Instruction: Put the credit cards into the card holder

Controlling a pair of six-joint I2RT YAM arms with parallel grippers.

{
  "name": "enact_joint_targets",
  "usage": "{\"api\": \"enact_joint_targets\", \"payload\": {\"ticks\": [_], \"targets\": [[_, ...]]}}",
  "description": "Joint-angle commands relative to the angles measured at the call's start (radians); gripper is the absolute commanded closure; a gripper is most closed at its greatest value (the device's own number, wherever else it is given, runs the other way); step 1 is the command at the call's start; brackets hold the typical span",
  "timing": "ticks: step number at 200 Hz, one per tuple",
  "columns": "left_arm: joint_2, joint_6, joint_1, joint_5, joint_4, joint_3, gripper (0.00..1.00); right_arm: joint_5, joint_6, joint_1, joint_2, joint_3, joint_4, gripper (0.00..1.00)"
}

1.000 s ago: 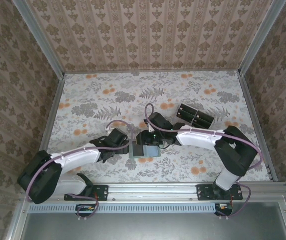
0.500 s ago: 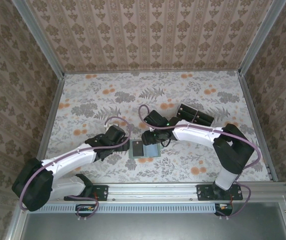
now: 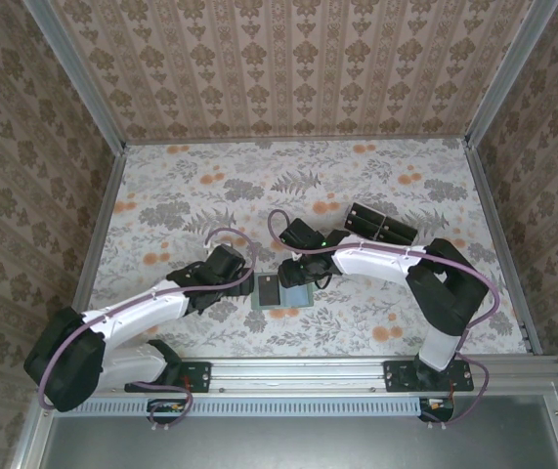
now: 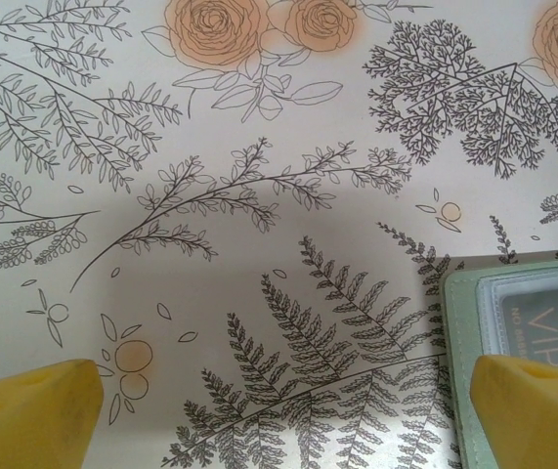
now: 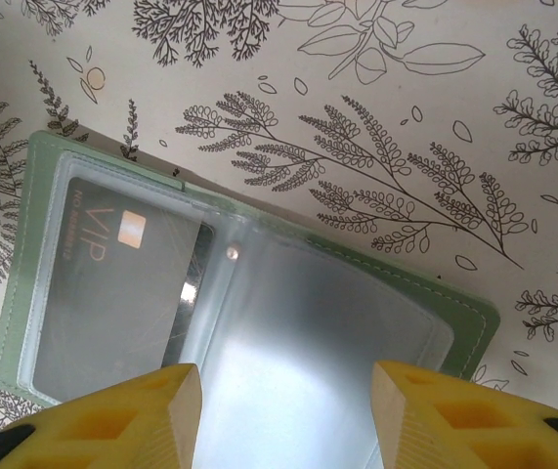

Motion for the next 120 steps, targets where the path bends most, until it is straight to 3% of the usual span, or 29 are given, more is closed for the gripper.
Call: {"api": "enact_joint_targets", "payload": {"ticks": [1,56,120], "targets": [[0.008,-0.021,-0.009,0.009,0.003,0.007,0.0,0.027,-0.004,-0.001,0.021,-0.025,-0.004,0.5],[0.01,-0.029,-0.019,0.009,0.028,-0.021,0.0,-0.021,0.033,-0.004,0.058,-0.068,0.059,0.49],[0.011,-0.016,-0.019,0.006,0.048,-0.03,0.0,-0.147,0.189,-0.005,0.052,-0.148,0.23,0.49]]}}
